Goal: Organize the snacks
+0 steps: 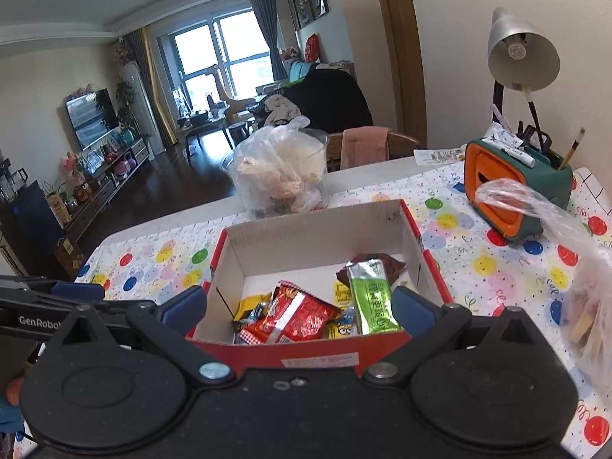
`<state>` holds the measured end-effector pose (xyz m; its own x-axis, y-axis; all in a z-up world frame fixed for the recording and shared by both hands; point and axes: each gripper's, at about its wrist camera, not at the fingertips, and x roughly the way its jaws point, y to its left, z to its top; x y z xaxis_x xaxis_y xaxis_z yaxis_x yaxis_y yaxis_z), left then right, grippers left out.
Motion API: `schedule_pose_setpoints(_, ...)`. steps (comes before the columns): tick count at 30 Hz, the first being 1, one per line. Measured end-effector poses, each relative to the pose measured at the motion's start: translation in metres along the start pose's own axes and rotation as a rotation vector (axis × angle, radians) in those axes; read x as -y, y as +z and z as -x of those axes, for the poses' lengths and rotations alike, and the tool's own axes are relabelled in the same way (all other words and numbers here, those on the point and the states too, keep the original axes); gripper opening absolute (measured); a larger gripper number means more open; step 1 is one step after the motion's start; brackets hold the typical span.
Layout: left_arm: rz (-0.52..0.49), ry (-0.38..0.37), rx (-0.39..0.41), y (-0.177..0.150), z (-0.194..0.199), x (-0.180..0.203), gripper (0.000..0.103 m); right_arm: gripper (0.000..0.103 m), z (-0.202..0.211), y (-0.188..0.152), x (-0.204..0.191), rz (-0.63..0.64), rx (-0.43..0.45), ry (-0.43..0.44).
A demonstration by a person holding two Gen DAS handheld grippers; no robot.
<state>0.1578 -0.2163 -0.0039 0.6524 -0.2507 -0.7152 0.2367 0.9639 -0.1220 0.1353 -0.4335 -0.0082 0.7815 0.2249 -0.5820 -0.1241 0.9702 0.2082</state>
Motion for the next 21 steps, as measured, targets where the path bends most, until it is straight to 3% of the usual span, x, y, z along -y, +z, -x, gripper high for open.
schedule_pose_setpoints(21, -0.028, 0.02, 0.037, -0.0041, 0.0099, 0.0056, 0.101, 0.103, -0.0006, -0.0065, -0.0083, 0.023, -0.007, -0.014)
